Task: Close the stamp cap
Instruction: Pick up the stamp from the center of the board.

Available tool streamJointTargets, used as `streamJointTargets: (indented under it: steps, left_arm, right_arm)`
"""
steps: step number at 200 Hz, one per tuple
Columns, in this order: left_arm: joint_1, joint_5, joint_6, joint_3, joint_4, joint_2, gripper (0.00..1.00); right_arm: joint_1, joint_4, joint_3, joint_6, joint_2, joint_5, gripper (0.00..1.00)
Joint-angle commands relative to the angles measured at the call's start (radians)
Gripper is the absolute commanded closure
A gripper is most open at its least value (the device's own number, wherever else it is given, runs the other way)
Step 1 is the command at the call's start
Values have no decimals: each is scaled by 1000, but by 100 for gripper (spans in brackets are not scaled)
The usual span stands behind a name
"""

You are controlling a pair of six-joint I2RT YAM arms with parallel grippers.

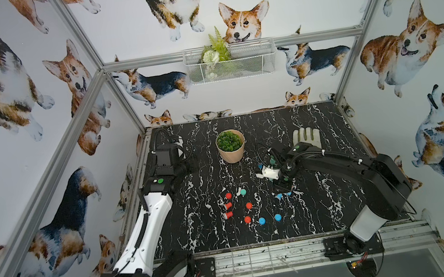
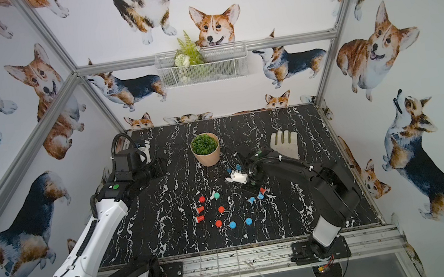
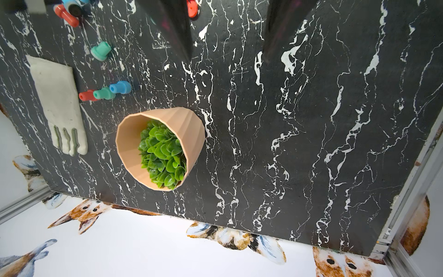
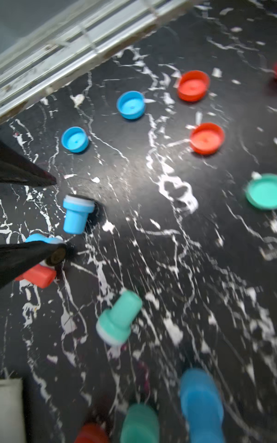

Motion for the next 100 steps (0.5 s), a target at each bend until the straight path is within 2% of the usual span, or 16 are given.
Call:
streamJointTargets:
  steps: [1,13,44,100]
  left_arm:
    - [1,-6,7,3,8,-5,49]
    - [2,-6,7,3,9,-6,49]
    - [0,-5,5,5,9,-5,49]
    - [0,-8,8,3,8,-8,49]
  right_arm:
    - [-13,60,-51,-353,-42,-85,60]
    - [-25,19,-64,-450,-51,-105,61]
    - [-41,-35,-65,-576,-31,-91,62]
    - [-39,56,-67,-689,12,-19,60]
